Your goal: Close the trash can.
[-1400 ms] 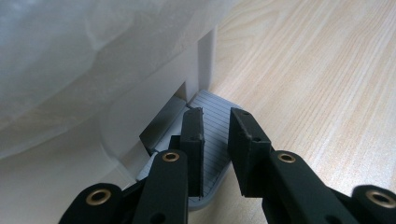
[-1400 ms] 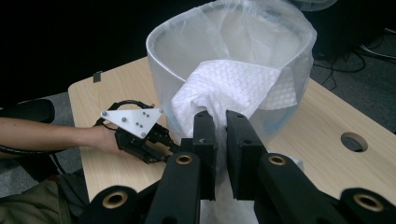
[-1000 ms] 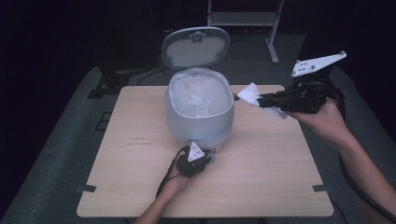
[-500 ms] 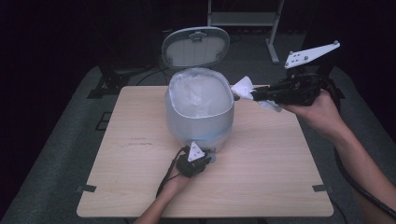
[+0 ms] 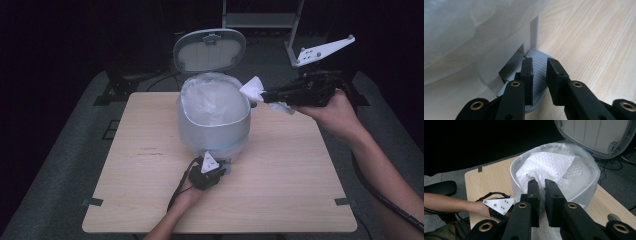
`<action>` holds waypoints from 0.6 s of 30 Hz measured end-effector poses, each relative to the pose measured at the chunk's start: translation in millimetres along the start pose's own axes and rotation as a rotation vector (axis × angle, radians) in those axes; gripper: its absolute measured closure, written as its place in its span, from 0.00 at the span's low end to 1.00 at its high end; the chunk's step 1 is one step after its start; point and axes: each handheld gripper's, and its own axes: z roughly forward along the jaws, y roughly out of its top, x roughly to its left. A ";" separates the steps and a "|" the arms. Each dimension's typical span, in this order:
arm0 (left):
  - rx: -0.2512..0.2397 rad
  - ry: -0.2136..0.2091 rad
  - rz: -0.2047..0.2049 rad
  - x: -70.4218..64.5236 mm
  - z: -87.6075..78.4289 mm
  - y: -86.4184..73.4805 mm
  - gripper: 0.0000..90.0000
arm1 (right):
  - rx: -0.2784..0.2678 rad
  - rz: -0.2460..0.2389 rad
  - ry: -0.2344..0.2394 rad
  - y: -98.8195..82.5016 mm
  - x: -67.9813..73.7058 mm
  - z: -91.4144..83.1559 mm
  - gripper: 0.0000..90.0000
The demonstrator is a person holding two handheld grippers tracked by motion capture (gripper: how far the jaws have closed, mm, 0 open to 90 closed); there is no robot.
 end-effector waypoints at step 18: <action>-0.002 -0.003 -0.005 0.5 0.1 -0.1 0.84 | 0.003 -0.035 0.038 25.5 4.5 23.7 0.91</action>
